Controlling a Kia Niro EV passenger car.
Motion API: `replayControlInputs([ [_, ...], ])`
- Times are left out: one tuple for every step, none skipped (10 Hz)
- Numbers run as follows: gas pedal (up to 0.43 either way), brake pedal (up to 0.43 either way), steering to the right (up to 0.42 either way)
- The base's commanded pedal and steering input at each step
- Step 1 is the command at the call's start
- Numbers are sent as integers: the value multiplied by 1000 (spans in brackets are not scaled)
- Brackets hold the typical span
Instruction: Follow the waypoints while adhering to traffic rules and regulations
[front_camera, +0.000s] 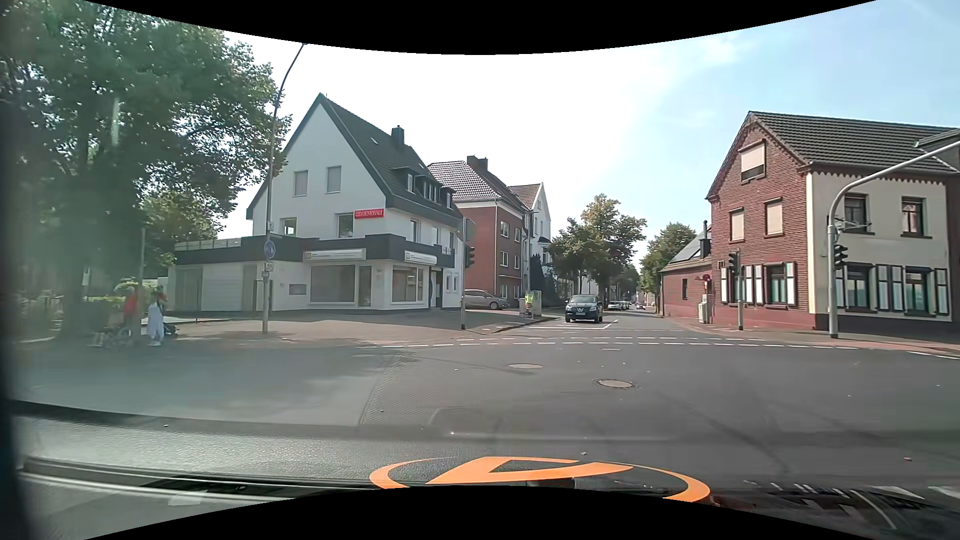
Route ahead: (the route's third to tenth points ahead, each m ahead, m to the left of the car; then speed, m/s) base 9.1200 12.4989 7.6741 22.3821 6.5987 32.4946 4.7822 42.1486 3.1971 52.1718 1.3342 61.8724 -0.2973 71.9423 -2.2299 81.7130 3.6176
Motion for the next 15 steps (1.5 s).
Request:
replayControlInputs([
  [0, 0, -250],
  [0, 0, -262],
  [0, 0, -285],
  [8, 0, -298],
  [59, 0, -307],
  [87, 0, -321],
  [98, 0, -328],
  [110, 0, -339],
  [138, 0, -358],
  [169, 0, -375],
  [169, 0, -402],
  [169, 0, -424],
  [169, 0, -454],
  [169, 0, -472],
  [157, 0, -496],
])
